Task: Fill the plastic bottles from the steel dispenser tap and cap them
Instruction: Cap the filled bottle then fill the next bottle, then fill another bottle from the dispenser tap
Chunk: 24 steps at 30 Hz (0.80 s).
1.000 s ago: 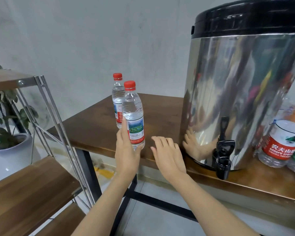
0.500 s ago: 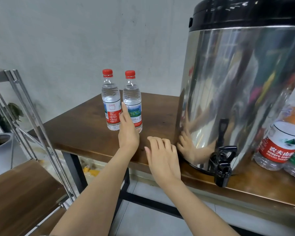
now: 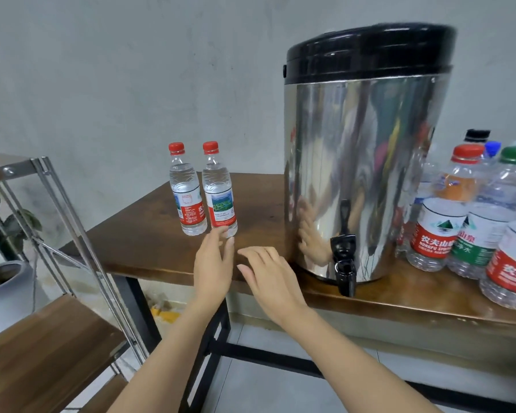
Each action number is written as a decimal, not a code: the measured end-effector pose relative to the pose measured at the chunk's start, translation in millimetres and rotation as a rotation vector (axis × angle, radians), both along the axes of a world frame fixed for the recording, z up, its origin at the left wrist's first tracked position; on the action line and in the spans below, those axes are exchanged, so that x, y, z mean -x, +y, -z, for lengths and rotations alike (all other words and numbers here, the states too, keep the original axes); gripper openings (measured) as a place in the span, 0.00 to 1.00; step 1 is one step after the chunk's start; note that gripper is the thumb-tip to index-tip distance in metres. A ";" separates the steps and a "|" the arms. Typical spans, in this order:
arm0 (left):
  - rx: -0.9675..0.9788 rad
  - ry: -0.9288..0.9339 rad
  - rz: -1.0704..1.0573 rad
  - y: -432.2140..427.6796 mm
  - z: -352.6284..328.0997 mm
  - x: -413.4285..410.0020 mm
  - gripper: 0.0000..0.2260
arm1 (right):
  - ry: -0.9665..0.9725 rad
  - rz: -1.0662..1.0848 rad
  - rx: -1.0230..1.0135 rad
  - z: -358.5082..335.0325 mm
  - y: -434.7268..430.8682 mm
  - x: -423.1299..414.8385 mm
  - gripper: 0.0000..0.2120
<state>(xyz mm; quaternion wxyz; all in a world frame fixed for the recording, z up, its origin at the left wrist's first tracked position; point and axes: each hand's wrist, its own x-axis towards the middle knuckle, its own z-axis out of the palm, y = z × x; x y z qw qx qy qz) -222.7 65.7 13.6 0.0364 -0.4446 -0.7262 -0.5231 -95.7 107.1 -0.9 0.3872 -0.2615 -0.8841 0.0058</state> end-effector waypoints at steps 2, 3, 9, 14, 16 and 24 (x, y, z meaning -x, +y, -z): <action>-0.080 0.011 0.048 -17.4 -8.6 -20.0 0.10 | 0.050 -0.045 -0.026 -9.5 -15.2 -20.2 0.20; -0.115 0.013 0.085 -25.7 -12.7 -32.2 0.10 | 0.080 -0.068 -0.036 -14.4 -22.3 -32.0 0.19; -0.386 -0.074 0.265 -55.2 -40.7 -121.0 0.11 | 0.293 -0.161 -0.087 -43.6 -50.7 -113.6 0.14; -0.601 -0.072 0.445 -50.9 -49.5 -204.9 0.10 | 0.393 0.006 -0.126 -47.4 -42.2 -193.3 0.15; -0.552 -0.044 0.542 -36.8 -43.1 -235.9 0.11 | 0.410 0.140 -0.096 -40.7 -29.9 -228.6 0.14; -0.122 0.238 0.604 69.2 2.9 -297.5 0.21 | 0.463 0.636 0.057 -37.8 14.4 -311.5 0.20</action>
